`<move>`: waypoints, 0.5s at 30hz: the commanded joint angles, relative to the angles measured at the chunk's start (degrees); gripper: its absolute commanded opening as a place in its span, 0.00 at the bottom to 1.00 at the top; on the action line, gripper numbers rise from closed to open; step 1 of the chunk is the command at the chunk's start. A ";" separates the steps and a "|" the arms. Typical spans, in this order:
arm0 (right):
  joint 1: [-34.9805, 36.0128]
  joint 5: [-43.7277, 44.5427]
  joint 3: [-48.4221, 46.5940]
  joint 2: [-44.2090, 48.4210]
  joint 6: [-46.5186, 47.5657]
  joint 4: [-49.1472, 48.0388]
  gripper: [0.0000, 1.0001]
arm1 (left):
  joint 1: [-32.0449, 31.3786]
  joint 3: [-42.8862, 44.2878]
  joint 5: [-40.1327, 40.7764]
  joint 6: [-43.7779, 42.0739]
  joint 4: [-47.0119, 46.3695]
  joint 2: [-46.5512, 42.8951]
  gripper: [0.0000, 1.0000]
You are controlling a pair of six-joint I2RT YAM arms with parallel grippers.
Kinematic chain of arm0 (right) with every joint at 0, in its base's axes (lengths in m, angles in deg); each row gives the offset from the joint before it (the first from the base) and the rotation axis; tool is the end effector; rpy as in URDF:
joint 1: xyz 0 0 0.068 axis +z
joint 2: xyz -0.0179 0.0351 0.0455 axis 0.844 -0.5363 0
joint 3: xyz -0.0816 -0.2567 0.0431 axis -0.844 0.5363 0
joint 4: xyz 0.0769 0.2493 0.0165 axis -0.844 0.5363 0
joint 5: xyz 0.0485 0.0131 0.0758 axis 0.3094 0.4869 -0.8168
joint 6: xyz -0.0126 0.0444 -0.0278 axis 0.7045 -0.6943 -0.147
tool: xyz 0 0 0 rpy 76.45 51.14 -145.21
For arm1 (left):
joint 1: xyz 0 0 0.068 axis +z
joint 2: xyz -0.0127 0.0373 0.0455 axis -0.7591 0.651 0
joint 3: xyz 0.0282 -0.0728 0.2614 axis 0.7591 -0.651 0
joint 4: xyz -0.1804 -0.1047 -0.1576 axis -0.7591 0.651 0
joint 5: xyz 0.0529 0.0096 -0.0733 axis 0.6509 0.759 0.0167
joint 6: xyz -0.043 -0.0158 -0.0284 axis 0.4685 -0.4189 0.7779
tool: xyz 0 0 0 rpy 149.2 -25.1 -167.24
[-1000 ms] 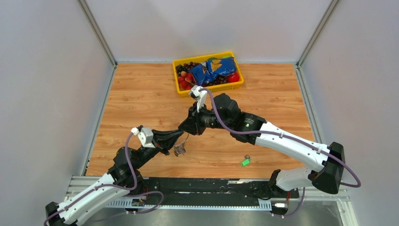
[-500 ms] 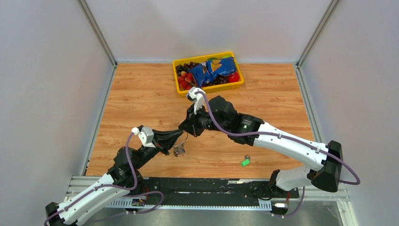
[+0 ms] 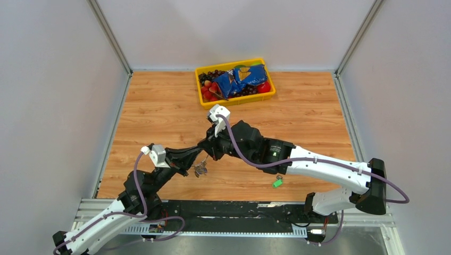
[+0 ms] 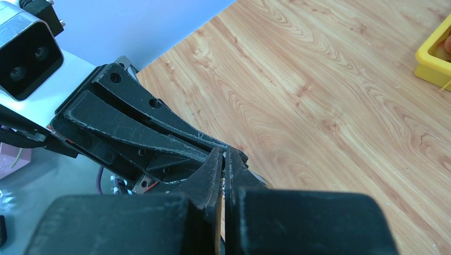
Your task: Put the keys on the keyring
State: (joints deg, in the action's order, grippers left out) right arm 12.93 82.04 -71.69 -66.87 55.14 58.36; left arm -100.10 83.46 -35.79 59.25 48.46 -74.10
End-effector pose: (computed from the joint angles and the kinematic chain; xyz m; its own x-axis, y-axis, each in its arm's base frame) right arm 0.1076 0.2914 0.3732 -0.3668 -0.1529 -0.9177 -0.8268 0.5057 0.2462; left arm 0.0671 -0.0790 0.2577 0.0145 -0.4331 -0.9012 0.7714 0.5784 -0.2655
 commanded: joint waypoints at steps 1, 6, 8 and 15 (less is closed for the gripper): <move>3.38 -1.87 2.52 2.38 -1.24 2.32 0.00 | 1.14 0.18 11.91 1.62 -3.77 -0.76 0.00; 4.30 -2.63 4.67 2.97 -2.35 0.82 0.00 | 1.06 -0.68 13.93 3.18 -4.60 -1.10 0.00; 4.83 -2.86 5.76 3.43 -2.75 0.03 0.00 | 1.06 -1.00 15.21 3.73 -4.65 -1.31 0.00; 6.33 -3.39 9.41 4.96 -4.41 -1.54 0.00 | 1.12 -1.86 19.56 5.07 -4.67 -2.32 0.00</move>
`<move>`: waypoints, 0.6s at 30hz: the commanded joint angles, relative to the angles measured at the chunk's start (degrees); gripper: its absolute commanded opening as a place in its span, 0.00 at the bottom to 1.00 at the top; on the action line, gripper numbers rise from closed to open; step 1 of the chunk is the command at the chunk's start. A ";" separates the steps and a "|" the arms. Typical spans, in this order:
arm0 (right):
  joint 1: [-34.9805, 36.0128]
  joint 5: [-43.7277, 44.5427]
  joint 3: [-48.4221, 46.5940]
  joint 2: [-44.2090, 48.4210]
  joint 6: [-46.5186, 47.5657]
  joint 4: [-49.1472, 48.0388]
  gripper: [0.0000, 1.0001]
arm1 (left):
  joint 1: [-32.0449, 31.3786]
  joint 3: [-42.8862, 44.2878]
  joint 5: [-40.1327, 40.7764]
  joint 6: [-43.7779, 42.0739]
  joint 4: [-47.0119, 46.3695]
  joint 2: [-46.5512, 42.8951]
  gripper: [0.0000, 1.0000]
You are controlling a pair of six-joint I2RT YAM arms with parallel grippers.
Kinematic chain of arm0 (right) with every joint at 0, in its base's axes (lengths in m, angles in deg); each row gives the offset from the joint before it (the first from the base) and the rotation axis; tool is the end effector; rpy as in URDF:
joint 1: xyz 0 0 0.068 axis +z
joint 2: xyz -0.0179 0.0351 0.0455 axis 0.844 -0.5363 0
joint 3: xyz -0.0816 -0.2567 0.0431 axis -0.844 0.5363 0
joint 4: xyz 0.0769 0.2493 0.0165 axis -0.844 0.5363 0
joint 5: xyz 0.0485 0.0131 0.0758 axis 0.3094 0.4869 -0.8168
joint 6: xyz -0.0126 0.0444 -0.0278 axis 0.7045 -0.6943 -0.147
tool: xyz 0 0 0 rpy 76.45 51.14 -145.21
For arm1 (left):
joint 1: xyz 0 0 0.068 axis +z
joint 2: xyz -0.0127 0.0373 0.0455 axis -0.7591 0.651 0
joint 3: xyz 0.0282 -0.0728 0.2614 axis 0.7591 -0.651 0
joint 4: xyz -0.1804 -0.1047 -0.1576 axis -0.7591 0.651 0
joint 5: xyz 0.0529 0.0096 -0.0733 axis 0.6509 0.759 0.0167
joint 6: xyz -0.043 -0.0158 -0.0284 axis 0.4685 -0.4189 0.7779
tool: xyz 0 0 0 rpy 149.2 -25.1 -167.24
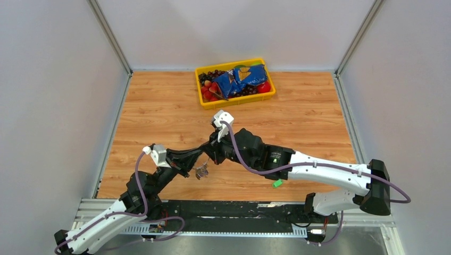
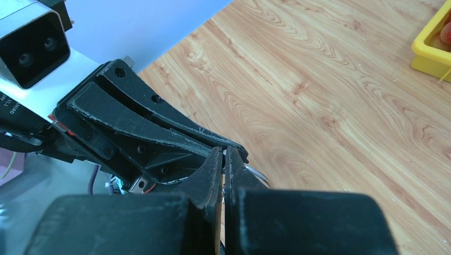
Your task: Put the keys on the keyring
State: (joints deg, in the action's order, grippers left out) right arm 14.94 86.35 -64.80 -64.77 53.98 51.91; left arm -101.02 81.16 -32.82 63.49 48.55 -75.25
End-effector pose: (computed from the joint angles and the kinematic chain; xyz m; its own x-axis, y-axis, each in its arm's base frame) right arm 0.0979 0.2880 0.3530 -0.3599 -0.1104 -0.9264 -0.8080 0.5333 0.2504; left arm 0.0681 -0.0799 0.2453 -0.0508 -0.4709 -0.8807 0.7428 0.5717 -0.3485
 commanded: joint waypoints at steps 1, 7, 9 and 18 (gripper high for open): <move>4.49 -7.80 3.08 2.95 -3.43 4.72 0.00 | 2.06 0.33 17.30 0.95 -4.75 -1.25 0.00; 6.06 -8.58 5.21 2.86 -4.67 2.74 0.00 | 2.01 -0.11 19.90 1.58 -4.10 -2.36 0.00; 6.44 -8.81 5.76 2.81 -4.99 1.92 0.00 | 1.99 -0.25 20.41 1.70 -3.85 -3.05 0.00; 6.77 -3.89 6.04 4.80 -4.31 1.82 0.00 | 2.04 0.01 19.20 1.57 -3.53 -2.92 0.00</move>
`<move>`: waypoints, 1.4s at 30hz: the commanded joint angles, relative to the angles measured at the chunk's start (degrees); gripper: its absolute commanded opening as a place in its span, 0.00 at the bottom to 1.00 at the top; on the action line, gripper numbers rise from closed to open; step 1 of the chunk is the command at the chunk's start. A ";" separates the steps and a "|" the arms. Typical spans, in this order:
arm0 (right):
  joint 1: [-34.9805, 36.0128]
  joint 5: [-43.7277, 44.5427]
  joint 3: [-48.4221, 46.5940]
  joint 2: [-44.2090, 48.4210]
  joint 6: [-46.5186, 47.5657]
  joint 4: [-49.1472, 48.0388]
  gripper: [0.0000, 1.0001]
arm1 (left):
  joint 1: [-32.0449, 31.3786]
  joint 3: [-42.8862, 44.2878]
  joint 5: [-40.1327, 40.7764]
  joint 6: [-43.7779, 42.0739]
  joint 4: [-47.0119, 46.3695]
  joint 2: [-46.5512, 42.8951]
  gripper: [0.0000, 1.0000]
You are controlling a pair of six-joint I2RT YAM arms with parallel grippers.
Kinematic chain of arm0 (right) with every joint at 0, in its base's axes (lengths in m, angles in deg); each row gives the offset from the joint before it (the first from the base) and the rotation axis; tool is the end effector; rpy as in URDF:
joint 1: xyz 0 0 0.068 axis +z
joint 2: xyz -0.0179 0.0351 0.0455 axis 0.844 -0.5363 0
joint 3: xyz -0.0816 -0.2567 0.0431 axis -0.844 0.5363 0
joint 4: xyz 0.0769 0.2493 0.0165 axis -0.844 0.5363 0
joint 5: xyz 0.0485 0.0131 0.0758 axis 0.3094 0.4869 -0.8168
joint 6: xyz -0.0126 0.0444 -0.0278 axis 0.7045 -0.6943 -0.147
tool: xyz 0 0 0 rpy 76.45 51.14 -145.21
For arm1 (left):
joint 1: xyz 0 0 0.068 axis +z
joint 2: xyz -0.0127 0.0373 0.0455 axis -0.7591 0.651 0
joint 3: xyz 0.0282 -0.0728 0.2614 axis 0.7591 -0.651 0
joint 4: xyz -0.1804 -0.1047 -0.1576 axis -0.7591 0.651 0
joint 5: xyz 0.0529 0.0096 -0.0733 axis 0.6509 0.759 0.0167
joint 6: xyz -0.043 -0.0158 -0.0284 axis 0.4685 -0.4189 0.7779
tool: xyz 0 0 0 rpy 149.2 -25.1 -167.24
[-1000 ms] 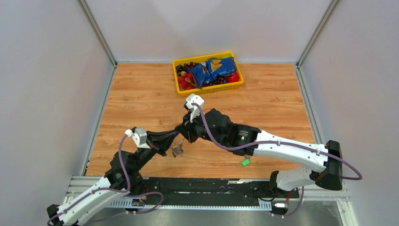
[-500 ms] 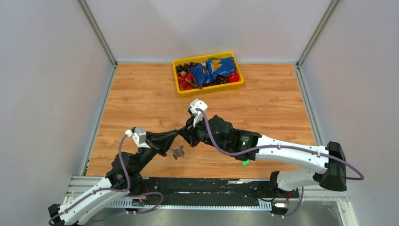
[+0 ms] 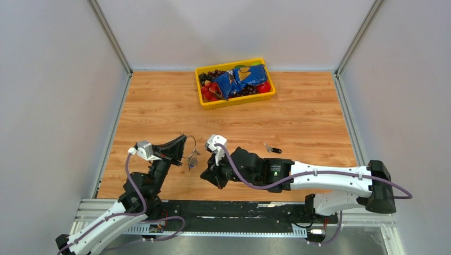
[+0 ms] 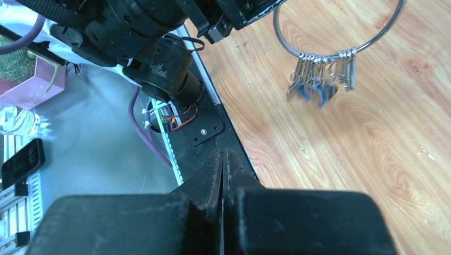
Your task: Put the keys on the keyring
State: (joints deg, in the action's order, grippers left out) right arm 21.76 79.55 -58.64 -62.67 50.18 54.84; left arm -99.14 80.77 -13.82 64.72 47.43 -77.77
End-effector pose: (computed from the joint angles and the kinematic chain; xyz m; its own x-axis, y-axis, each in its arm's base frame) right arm 0.0565 0.2858 0.3196 -0.4345 -0.2693 -0.8594 -0.8672 0.3827 0.3186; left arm 0.0736 -0.0636 0.2474 0.0722 -0.5817 -0.8102 0.4948 0.7262 -0.4773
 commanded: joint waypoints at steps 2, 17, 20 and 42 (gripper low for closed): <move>-0.17 4.76 -0.52 3.39 -0.03 -1.02 0.00 | 0.11 0.50 -1.00 0.16 -2.46 -0.31 0.00; -8.42 -1.14 -9.96 3.70 1.35 3.60 0.53 | 0.15 4.81 -23.74 -6.59 -3.82 5.85 0.00; -10.38 -2.68 -11.96 2.55 -0.03 4.62 0.53 | 0.15 5.41 -27.10 -7.62 -3.24 5.77 0.00; -11.74 -6.17 -19.76 -5.28 -2.34 10.64 0.33 | 0.13 5.55 -29.64 -7.97 -3.45 5.66 0.00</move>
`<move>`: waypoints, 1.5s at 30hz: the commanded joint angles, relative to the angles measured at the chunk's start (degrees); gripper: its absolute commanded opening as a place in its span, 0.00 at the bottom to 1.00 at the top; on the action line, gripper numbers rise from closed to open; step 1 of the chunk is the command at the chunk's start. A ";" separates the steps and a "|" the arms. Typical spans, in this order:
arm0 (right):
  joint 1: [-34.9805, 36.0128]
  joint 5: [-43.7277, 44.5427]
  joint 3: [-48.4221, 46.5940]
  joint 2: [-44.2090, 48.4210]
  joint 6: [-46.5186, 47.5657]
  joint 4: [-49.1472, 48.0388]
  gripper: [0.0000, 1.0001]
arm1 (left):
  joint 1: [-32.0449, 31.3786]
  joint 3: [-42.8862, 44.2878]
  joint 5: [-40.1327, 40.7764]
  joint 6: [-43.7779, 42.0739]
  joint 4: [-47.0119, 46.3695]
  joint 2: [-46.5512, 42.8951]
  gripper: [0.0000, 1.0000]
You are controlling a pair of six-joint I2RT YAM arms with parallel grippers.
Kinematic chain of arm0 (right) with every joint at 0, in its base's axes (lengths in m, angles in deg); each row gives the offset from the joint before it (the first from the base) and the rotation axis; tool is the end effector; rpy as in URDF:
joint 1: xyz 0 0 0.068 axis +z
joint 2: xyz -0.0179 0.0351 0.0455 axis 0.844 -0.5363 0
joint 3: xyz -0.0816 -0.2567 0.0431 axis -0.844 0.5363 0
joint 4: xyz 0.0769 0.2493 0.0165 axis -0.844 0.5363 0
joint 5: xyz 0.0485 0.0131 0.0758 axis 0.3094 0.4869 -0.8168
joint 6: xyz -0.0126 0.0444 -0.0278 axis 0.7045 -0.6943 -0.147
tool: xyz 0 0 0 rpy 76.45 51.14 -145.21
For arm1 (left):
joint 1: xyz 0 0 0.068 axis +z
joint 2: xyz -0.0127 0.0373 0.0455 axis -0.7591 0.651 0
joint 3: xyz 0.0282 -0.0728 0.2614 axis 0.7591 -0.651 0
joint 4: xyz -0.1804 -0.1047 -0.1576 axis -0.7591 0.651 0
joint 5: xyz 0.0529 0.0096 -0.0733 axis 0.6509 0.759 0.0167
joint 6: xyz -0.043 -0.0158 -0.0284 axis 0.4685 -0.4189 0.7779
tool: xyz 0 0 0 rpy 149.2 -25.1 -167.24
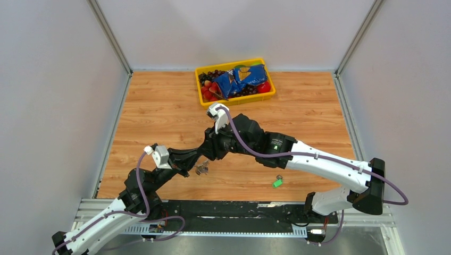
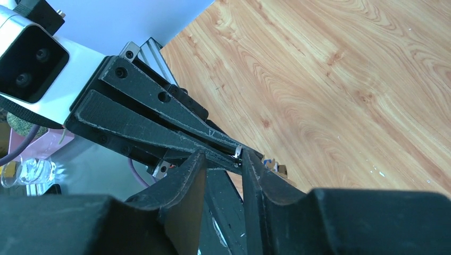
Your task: Put the keys on the keyring
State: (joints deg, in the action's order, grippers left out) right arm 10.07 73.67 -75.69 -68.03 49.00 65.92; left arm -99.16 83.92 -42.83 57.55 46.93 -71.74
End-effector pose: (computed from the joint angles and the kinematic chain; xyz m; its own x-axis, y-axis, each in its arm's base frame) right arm 0.1173 0.2877 0.3783 -0.5076 -0.1902 -0.8404 -0.7981 0.4714 0.3754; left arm 0.0677 -0.0838 0.2597 0.0230 -0.3897 -0.9206 0.8318 0.5184 -0.1987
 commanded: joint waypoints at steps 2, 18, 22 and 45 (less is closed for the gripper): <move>-0.05 -0.11 -2.76 0.08 -1.03 -0.38 0.28 | 0.20 2.40 -0.72 -0.77 -2.99 -0.24 0.00; 3.29 6.89 4.25 5.06 2.70 -1.78 0.00 | 0.20 1.97 3.04 -0.49 -1.96 -2.24 0.00; 4.97 6.40 7.48 6.34 2.42 -4.02 0.00 | 0.15 1.55 6.01 0.13 -1.64 -3.15 0.00; 13.40 7.76 14.54 9.45 2.23 -11.95 0.00 | 0.19 0.90 15.82 2.30 0.33 -4.50 0.00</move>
State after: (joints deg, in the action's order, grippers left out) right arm 18.98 89.78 -62.44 -60.75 52.39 51.93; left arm -100.65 83.94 -42.02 60.19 50.03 -75.87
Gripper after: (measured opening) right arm 0.010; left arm 0.029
